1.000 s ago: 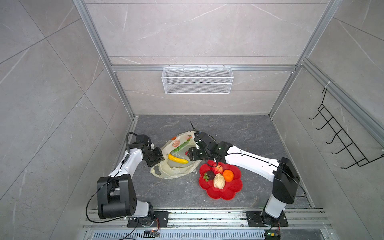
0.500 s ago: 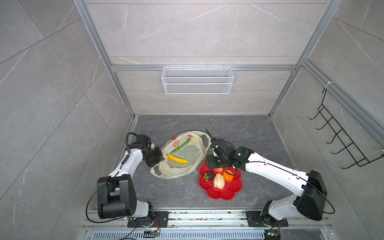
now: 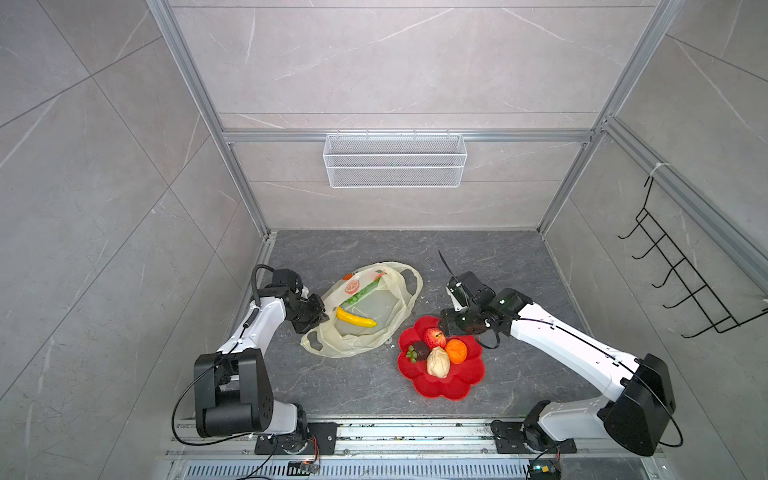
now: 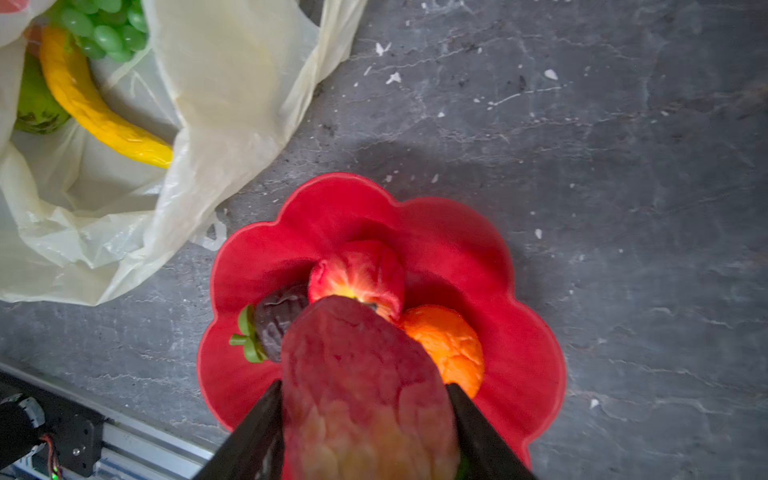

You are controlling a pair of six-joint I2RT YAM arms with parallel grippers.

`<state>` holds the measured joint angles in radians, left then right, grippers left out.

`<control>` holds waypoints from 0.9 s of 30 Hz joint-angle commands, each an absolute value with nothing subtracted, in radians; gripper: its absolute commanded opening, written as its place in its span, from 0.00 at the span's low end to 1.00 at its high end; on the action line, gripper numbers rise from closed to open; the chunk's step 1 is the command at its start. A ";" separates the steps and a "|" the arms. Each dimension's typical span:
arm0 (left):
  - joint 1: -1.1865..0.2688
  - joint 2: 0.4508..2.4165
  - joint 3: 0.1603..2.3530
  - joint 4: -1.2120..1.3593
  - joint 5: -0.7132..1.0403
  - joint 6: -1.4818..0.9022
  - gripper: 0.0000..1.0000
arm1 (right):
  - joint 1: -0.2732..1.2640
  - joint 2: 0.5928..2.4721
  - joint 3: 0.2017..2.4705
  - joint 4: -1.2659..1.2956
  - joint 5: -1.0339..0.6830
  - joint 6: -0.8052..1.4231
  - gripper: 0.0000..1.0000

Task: Take the fake fruits out of the plastic bag
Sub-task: 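Lift the pink peach out of the bag and carry it over the plate, then lower the pink peach into the plate and open the right gripper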

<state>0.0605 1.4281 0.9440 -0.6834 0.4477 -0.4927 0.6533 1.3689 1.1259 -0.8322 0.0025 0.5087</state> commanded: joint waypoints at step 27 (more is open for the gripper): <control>0.058 1.419 0.955 -0.690 0.469 -0.475 0.05 | 0.537 1.590 1.191 -0.924 0.002 0.393 0.58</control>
<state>0.0605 1.4281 0.9440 -0.6838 0.4477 -0.4927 0.5400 1.5661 1.1564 -0.9131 -0.0143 0.4133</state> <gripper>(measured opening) 0.055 0.577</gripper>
